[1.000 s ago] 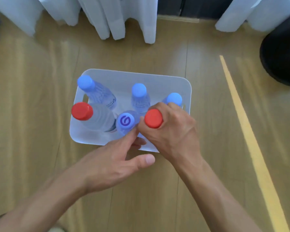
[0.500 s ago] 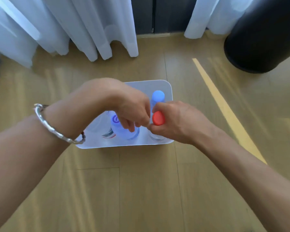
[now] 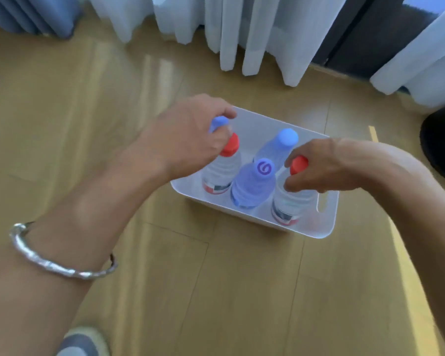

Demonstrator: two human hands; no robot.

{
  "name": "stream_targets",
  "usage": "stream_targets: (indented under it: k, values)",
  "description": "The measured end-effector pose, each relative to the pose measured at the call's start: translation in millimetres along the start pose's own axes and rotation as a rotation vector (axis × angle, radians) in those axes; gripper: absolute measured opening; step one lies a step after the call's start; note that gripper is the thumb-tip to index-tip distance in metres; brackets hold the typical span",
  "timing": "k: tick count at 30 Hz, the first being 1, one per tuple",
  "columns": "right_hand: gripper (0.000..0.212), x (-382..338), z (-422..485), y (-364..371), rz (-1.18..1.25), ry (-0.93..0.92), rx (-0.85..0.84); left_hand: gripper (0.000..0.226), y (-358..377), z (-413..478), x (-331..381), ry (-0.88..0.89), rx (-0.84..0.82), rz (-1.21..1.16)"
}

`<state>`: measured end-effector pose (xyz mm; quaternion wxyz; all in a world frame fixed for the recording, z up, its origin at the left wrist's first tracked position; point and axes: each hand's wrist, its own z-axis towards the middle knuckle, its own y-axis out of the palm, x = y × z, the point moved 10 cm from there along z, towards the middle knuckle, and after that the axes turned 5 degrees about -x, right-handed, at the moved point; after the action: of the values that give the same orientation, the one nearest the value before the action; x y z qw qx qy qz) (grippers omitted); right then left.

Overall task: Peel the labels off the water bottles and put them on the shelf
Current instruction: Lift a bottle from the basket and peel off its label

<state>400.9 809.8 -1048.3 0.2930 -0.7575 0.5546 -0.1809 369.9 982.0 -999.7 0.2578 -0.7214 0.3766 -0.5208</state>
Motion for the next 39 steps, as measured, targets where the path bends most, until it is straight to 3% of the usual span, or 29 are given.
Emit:
stream_targets:
  k: [7, 13, 18, 22, 27, 31, 36, 39]
  values:
    - [0.037, 9, -14, -3, -0.024, 0.038, -0.028, 0.037, -8, -35, -27, -0.087, 0.0, 0.017]
    - [0.033, 28, -34, 8, 0.063, -0.017, 0.17, 0.034, -2, 7, 63, 0.04, -0.103, 0.102]
    - [0.039, 49, -55, 14, 0.238, -0.05, 0.364, 0.034, 41, 24, 150, 0.143, -0.37, 0.282]
    - [0.009, 62, -59, 17, 0.342, -0.018, 0.446, 0.026, 67, 32, 169, 0.137, -0.416, 0.269]
    - [0.023, 55, -55, 31, 0.369, -0.008, 0.393, 0.023, 69, 33, 156, 0.147, -0.428, 0.158]
    - [0.011, 48, -48, 10, 0.238, 0.008, 0.273, 0.039, 36, 29, 136, 0.184, -0.362, 0.1]
    - [0.019, 45, -57, -47, 0.276, -0.004, 0.242, 0.046, 3, 28, 110, 0.167, -0.247, -0.009]
    - [0.03, 42, -73, -84, 0.354, -0.066, 0.267, 0.076, 13, 28, 106, 0.091, -0.393, 0.032]
